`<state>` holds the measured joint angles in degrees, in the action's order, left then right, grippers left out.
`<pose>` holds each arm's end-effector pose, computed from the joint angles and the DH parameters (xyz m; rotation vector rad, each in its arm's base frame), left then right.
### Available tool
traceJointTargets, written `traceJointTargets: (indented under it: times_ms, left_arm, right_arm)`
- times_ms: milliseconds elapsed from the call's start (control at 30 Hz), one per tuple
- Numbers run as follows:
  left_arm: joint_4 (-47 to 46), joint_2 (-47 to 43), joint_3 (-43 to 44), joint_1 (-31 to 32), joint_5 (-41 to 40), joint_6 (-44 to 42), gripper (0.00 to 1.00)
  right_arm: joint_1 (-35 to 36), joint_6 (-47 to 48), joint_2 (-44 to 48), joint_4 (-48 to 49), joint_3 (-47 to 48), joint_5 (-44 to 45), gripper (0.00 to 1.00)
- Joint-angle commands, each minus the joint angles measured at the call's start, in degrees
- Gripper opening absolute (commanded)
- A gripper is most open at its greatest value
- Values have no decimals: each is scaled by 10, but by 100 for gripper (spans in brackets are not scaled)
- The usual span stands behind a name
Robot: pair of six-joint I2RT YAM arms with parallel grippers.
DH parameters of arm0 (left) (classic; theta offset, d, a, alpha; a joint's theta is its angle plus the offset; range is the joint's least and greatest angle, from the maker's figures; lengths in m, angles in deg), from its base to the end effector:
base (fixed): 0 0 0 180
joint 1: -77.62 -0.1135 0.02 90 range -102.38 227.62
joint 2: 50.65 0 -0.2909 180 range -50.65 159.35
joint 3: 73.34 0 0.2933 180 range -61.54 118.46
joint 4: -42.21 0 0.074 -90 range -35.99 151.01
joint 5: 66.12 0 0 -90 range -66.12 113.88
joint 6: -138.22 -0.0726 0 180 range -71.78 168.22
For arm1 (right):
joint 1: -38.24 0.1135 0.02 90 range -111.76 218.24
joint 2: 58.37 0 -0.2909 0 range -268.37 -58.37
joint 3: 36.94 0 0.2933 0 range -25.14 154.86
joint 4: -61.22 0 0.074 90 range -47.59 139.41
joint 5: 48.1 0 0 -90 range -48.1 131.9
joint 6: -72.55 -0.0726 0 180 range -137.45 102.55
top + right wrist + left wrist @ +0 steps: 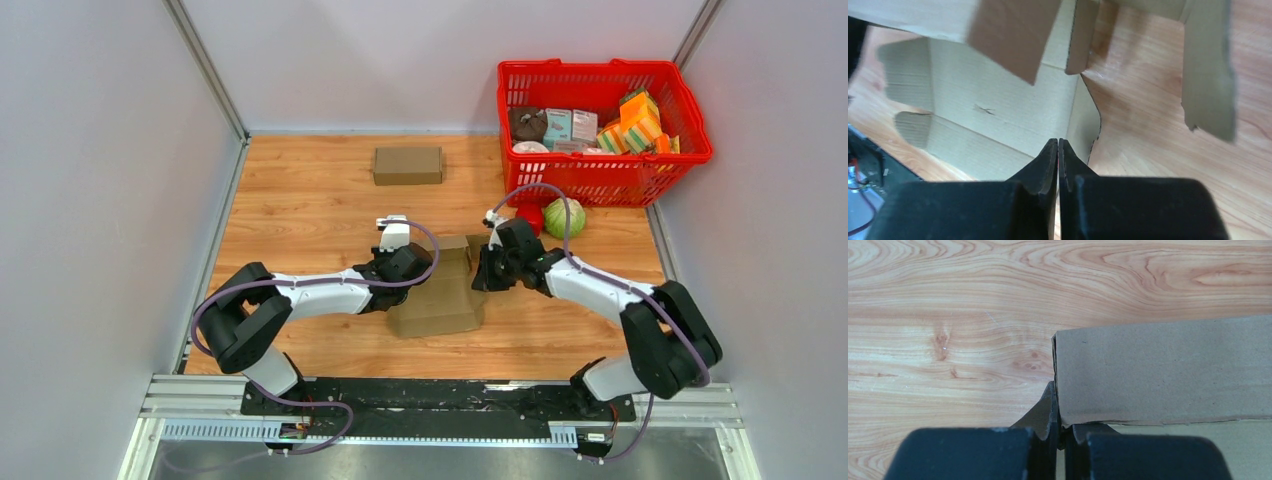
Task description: Fold the paper box
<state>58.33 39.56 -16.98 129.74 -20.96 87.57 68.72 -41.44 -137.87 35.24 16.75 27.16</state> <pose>0.2525 -0.2412 0.1449 -0.0809 2.1438 0.0575 0.2666 0.1784 0.1585 -0.2608 2.5633 0.7040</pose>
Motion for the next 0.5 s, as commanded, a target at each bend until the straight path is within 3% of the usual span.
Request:
traceJointTargets:
  times_ms: [0,67,300,400,467]
  left_arm:
    - [29,-7,-10,4,28,4,0]
    - [30,-7,-10,4,27,3,0]
    - [33,-8,-11,4,27,0,0]
    - [34,-13,-14,4,24,-2,0]
    - [34,-14,-15,4,22,-2,0]
  right_arm:
    - [13,18,-59,21,1,61,3]
    - [26,9,-72,-3,-7,132,1]
    - [49,-62,-132,-18,-17,194,2]
    - [49,-67,-100,-1,-36,171,6]
    - [49,-65,-46,0,-39,160,17]
